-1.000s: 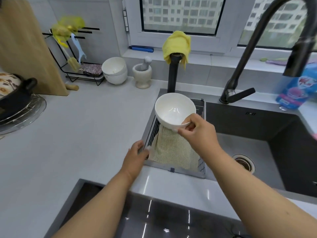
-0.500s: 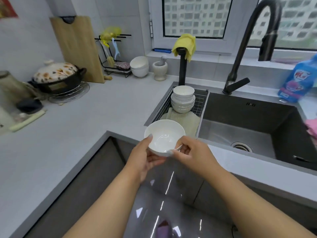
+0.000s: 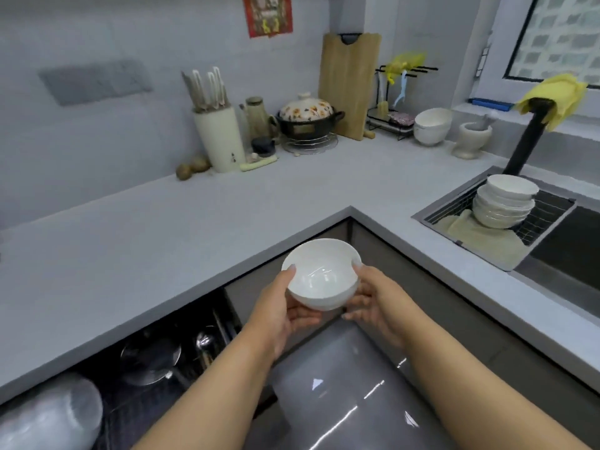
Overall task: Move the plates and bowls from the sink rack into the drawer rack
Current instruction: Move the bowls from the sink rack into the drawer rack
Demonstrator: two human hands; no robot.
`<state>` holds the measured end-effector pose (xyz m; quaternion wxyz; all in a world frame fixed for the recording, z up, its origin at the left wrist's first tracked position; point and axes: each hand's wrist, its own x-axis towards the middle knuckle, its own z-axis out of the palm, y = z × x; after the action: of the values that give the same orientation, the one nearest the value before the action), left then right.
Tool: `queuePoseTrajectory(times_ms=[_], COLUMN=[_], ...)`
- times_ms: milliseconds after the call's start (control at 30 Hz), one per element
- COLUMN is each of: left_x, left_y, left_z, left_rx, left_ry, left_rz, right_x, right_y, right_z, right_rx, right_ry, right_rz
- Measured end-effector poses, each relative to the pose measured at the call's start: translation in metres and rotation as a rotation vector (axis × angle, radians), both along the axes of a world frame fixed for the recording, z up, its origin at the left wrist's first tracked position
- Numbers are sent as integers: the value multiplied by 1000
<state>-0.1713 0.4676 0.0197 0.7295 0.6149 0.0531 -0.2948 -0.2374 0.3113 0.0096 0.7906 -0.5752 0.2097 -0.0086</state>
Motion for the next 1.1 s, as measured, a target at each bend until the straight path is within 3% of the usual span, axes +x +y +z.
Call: queuePoseTrajectory(times_ms=[200,467,833,1100], left_x=[-7,-31,-60,-78], left_y=[111,282,539,645], left_z=[-7,-36,-108,-157], left_rx=[23,153,621,1160], left_ry=[-5,41,78,28], left_rz=[206,375,670,446], right_x=[30,49,72,92], right_y=[96,260,473,575], right_z=[-4,-21,-97,-172], right_rx=[125,12,-245,-511], right_ry=[-16,85,281,435], right_rz=[225,411,547,613])
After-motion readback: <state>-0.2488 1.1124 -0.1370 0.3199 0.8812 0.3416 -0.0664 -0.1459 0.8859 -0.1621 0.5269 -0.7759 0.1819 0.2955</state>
